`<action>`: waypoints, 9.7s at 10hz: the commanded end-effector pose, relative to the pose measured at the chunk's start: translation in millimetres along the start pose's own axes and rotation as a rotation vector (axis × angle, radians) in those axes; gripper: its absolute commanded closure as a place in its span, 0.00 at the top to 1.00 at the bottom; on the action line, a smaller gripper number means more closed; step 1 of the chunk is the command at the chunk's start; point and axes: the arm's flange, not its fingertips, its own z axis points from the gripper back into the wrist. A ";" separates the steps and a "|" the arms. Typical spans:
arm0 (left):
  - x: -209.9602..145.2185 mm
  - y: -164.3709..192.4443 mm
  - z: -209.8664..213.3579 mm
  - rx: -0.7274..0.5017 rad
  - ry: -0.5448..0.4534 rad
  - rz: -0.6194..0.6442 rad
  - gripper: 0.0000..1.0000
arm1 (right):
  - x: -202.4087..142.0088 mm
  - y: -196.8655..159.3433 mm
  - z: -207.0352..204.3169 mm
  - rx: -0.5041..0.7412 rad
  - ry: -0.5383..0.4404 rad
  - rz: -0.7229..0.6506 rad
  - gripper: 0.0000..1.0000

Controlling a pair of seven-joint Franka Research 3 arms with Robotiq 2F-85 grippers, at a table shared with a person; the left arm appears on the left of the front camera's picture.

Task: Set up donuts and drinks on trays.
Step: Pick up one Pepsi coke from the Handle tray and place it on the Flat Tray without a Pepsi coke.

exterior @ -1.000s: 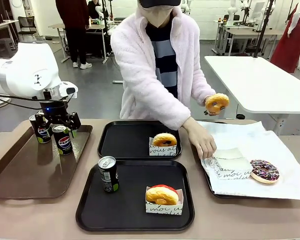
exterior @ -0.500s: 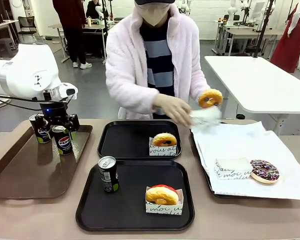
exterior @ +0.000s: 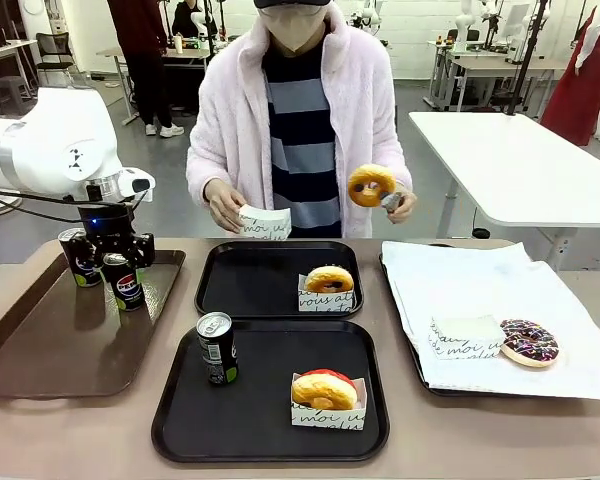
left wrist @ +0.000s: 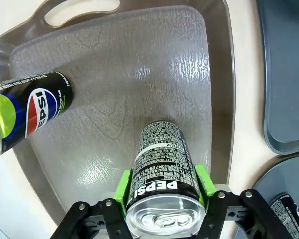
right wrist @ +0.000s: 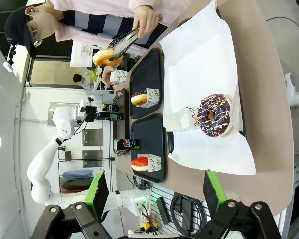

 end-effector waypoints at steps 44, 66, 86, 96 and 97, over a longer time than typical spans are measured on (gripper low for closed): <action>-7.3 -141.1 119.3 0.063 0.034 -0.320 0.59 | 1.9 -0.6 0.2 0.022 -0.011 0.017 1.00; -79.6 -50.9 118.2 0.077 -0.033 -0.308 0.59 | 1.9 -0.6 0.2 0.022 -0.011 0.017 1.00; 48.8 -164.5 60.7 -0.025 -0.013 -0.368 0.59 | 1.9 -0.6 0.2 0.022 -0.011 0.017 1.00; -49.3 -63.5 104.7 0.022 0.109 -0.524 0.59 | 1.9 -0.6 0.2 0.022 -0.011 0.017 1.00; -49.3 -63.5 104.7 0.022 0.109 -0.524 0.59 | 1.9 -0.6 0.2 0.022 -0.011 0.017 1.00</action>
